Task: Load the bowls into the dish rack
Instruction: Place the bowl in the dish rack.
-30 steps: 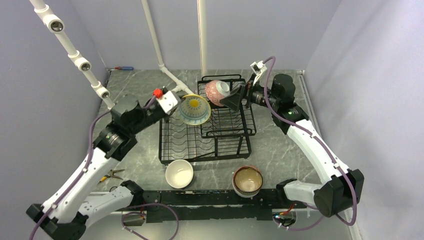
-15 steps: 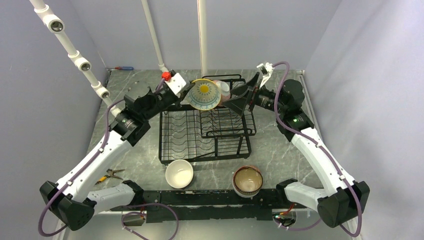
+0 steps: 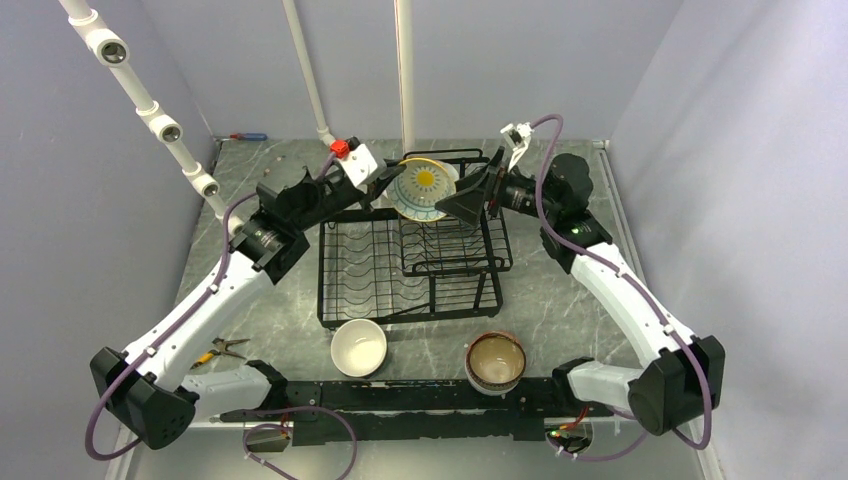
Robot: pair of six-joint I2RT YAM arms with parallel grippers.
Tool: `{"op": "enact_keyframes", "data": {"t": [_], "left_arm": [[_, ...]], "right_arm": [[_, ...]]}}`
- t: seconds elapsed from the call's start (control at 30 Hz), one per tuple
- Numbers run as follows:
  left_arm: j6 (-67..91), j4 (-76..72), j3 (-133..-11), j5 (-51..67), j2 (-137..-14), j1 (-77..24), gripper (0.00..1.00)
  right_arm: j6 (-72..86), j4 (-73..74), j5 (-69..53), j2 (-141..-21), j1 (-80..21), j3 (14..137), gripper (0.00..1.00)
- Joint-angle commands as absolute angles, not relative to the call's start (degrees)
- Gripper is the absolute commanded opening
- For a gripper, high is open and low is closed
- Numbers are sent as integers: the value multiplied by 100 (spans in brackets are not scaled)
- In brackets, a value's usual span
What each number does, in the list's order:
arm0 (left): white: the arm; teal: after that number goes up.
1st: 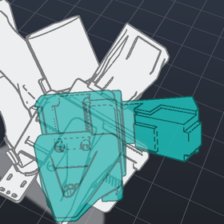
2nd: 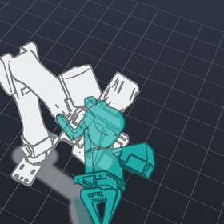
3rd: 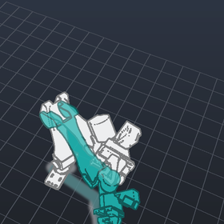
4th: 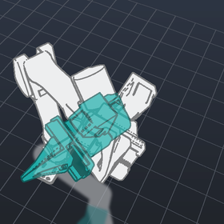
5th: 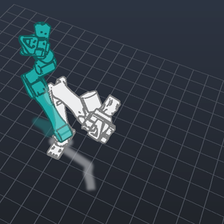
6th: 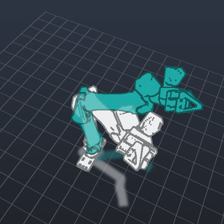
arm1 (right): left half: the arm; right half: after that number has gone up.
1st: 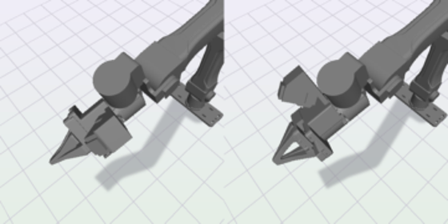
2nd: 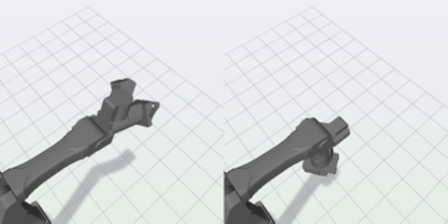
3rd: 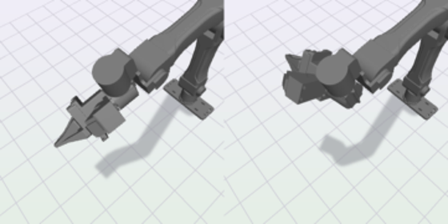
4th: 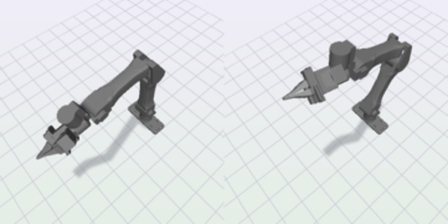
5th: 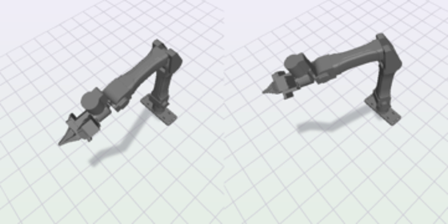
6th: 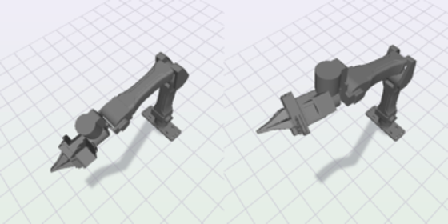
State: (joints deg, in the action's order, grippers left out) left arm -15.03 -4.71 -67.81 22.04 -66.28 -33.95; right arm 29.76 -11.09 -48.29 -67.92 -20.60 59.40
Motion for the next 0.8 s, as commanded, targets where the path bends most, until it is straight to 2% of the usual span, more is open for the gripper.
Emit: {"op": "enact_keyframes", "data": {"t": [0.0, 0.3, 0.47, 0.6, 0.67, 0.77], "left_arm": [[-1254, -1287, -7078, 2626, -6592, -3401, 3], [-1082, -1326, -7101, 2697, -6815, -3401, 3], [-1000, -1405, -7093, 2772, -6879, -3399, 3], [-1008, -1412, -7094, 2732, -6886, -3401, 3], [-1002, -1420, -7091, 2760, -6891, -3401, 3], [-977, -1407, -7088, 2765, -6889, -3401, 3]], "right_arm": [[3274, -1599, -4890, -6959, -2144, 6135, 99], [3314, -1737, -4854, -7075, -2365, 6258, 97], [3376, -1853, -4947, -7096, -2382, 6285, 86], [3376, -1820, -5018, -7128, -2409, 6298, 67], [3379, -1858, -4997, -7107, -2413, 6251, 60], [3365, -1855, -4951, -7076, -2409, 6223, 40]]}}
